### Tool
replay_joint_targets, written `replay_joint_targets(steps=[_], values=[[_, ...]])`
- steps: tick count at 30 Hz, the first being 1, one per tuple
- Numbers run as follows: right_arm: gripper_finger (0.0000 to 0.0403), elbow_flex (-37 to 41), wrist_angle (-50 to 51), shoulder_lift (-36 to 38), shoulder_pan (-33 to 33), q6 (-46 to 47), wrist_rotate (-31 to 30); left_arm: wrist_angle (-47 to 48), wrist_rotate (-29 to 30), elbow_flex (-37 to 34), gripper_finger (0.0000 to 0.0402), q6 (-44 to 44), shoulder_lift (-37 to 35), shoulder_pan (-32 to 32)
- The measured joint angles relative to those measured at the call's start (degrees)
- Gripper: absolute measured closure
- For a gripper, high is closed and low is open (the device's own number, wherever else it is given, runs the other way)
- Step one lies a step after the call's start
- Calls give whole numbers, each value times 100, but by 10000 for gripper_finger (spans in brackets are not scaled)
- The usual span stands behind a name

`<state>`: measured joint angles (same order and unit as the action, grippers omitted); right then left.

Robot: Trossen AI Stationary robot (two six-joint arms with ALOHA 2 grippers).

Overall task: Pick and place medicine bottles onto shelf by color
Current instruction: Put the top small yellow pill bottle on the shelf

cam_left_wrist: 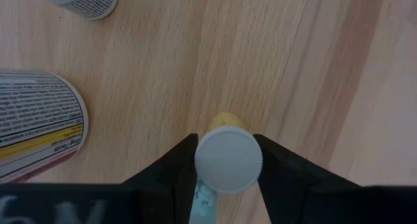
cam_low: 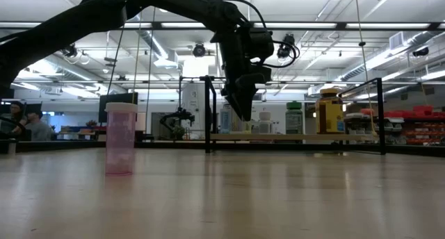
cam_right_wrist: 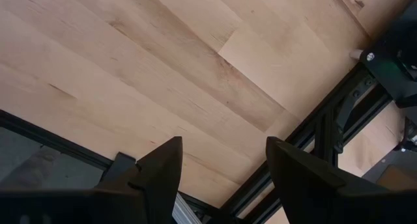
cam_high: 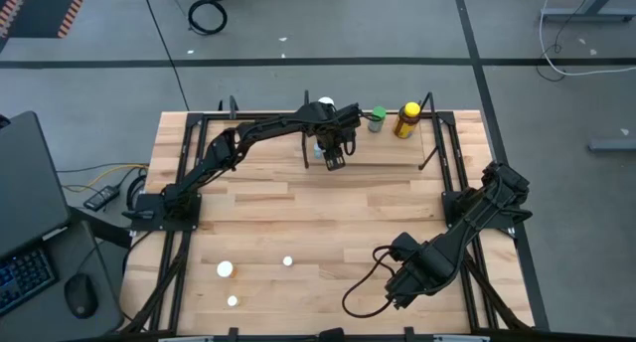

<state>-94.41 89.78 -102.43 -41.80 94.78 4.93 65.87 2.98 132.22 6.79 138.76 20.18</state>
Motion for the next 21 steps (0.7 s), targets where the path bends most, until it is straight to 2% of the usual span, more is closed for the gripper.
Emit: replay_joint_targets(steps=[8,21], values=[[174,0,13,0,0,0,4,57,23,0,239,-8,0,0],[174,0,14,0,0,0,33,75,234,2,196,-45,-54,0]])
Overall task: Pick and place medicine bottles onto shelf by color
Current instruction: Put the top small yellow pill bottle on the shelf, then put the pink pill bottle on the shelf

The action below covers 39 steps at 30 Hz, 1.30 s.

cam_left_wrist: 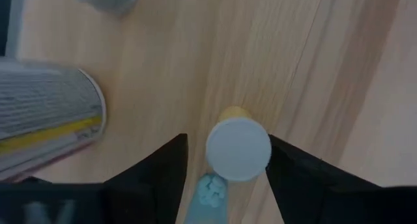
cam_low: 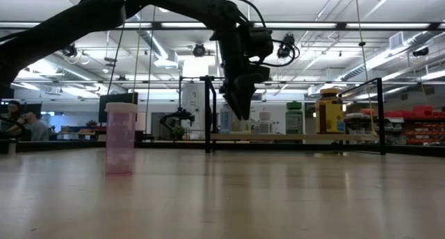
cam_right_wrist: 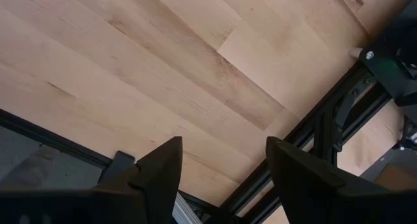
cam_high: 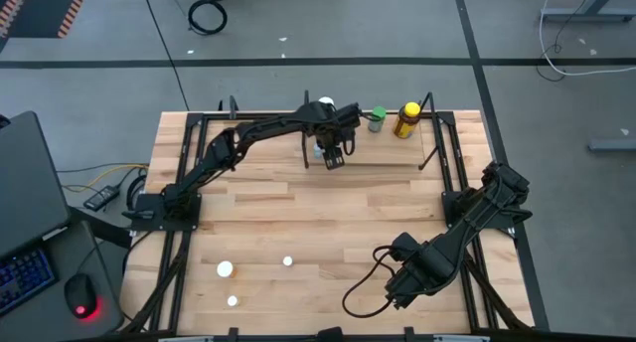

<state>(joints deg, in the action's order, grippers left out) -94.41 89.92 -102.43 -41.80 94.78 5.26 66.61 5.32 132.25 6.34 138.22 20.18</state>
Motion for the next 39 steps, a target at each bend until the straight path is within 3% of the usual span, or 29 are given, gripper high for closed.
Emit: replay_joint_targets(steps=[21,39], values=[[174,0,0,0,-1,-2,-4,276,131,286,179,157,-127,15],[174,0,5,0,-1,3,-258,28,201,275,173,-29,-1061,-254]])
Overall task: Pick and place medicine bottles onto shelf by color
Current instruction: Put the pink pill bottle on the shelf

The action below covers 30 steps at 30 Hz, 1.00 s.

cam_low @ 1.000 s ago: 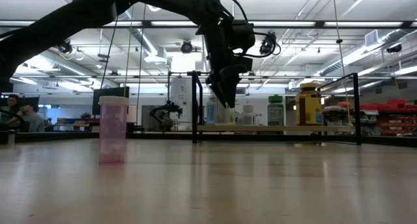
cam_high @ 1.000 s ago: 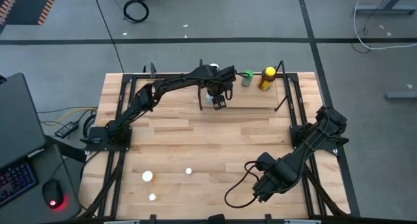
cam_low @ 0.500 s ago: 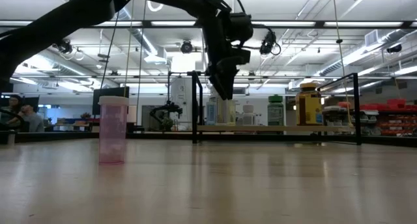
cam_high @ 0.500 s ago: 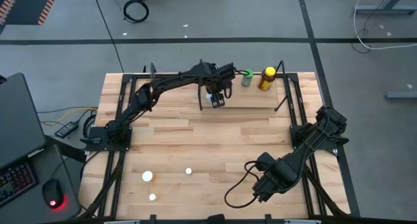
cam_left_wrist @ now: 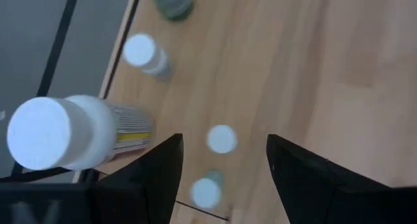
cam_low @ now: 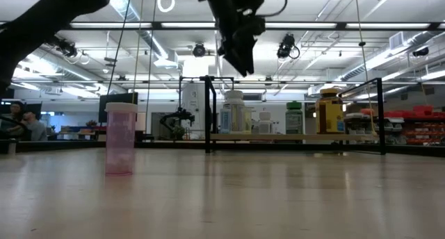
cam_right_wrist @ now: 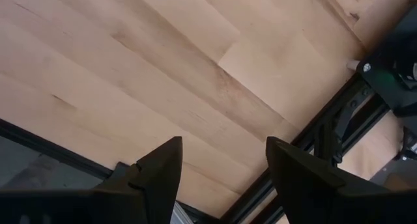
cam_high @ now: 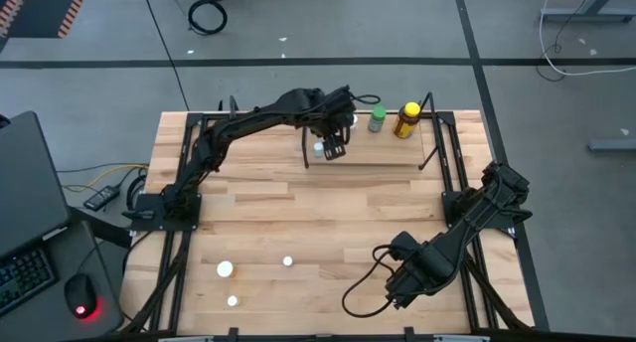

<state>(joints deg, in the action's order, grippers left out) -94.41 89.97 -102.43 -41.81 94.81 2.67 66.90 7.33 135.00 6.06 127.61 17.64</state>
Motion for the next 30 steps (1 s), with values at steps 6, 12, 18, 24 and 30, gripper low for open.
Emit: replay_joint_targets(steps=[6,12,18,24,30], values=[[174,0,-40,42,66,-3,-417,10,-7,-2,173,-410,-537,-343],[174,-133,-51,336,373,-394,-1592,52,-8,0,174,-1081,-1320,-625],[174,-170,-1001,581,1129,-1848,-1993,432,-3,0,183,-1974,-2016,-871],[174,-139,-2564,475,2064,-3357,-630,1180,-9,0,192,-2719,-2591,-1206],[175,-125,-3495,315,2588,-3689,-263,1732,29,-1,203,-3646,-3271,-1617]])
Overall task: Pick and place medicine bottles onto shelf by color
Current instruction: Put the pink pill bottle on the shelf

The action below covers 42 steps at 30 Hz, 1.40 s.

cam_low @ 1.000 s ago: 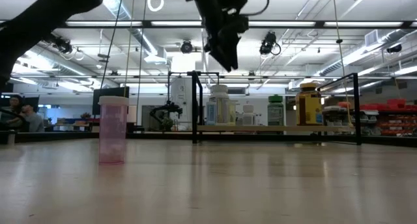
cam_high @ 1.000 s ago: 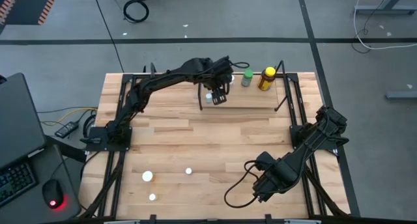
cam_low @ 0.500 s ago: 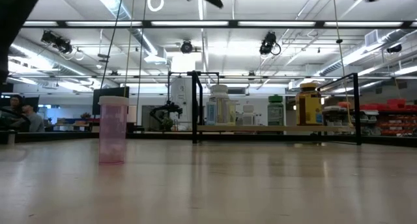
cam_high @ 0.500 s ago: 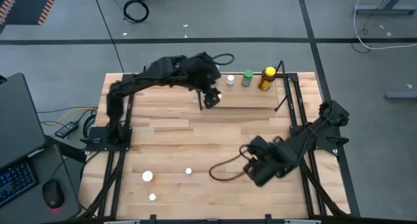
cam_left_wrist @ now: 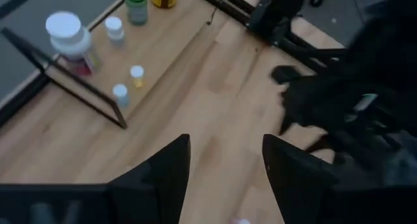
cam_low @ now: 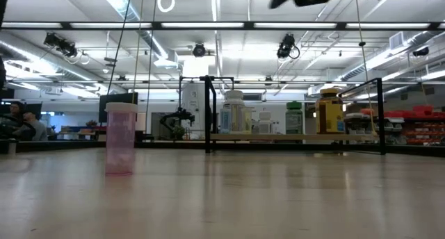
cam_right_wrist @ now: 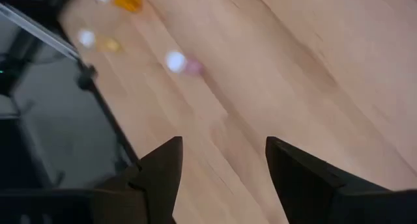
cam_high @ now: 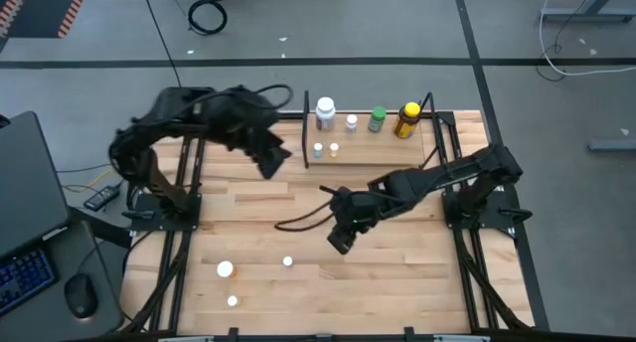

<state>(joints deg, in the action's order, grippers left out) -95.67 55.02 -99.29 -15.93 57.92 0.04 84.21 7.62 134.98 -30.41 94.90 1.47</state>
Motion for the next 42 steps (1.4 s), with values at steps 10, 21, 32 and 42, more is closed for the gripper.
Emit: replay_joint_targets(steps=[10,21,32,42], values=[[176,-747,-72,-902,156,-440,301,431,566,11,227,-979,-764,-848],[176,-2585,303,-2298,156,-826,174,581,545,-141,248,-1402,-963,-1562],[176,-3759,747,-3503,155,-420,302,574,347,-141,248,-1399,-963,-1560],[176,-3773,302,-3668,68,92,198,579,194,-141,256,-956,-958,-1560]])
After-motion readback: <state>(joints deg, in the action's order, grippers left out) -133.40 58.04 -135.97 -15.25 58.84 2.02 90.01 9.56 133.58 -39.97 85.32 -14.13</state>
